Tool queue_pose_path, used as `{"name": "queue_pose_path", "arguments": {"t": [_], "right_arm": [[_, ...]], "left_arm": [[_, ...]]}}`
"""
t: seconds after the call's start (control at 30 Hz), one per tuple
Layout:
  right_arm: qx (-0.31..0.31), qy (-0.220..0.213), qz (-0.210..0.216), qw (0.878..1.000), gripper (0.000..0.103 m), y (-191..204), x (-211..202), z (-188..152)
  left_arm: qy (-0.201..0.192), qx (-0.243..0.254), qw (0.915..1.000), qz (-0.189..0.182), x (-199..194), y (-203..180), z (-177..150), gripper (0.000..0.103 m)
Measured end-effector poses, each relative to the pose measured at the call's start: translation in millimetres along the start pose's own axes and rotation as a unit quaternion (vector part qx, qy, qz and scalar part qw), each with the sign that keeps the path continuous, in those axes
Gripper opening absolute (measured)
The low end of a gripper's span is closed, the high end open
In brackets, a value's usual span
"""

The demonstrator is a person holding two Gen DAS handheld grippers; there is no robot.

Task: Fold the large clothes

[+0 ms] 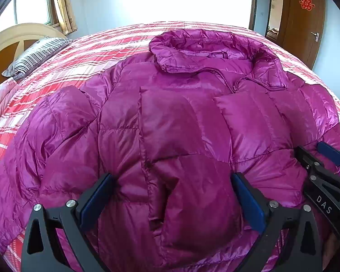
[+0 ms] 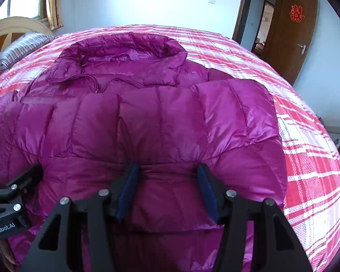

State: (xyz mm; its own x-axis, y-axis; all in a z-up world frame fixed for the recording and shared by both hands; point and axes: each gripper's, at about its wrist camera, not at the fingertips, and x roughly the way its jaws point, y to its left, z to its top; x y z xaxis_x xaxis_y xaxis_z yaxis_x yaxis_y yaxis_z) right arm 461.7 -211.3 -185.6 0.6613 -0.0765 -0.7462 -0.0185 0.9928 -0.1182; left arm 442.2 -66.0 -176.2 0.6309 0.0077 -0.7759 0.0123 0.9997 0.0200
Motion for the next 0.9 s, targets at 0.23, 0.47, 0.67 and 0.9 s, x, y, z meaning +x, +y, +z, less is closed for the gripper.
{"name": "queue_pose_path", "arguments": {"t": [0.23,0.47,0.67,0.9], "right_arm": [[0.000,-0.001,-0.002,1.000,0.059,0,2,0],[0.012,-0.004,0.012,1.000,0.059,-4,2,-1],[0.010,-0.005,0.008,1.000,0.059,-3,0,-1],[0.013,-0.009,0.014,1.000,0.060,-6,-2,-3]], "left_arm": [[0.013,-0.008,0.9998,-0.015,-10,8,1,0.102],[-0.047,0.005,0.9988,0.013,-77,52,-12,0.102],[-0.076,-0.008,0.9942,0.075,-127,134,-40,0.102],[-0.063,-0.118,0.9810,0.140,-153,247,-106,0.102]]}}
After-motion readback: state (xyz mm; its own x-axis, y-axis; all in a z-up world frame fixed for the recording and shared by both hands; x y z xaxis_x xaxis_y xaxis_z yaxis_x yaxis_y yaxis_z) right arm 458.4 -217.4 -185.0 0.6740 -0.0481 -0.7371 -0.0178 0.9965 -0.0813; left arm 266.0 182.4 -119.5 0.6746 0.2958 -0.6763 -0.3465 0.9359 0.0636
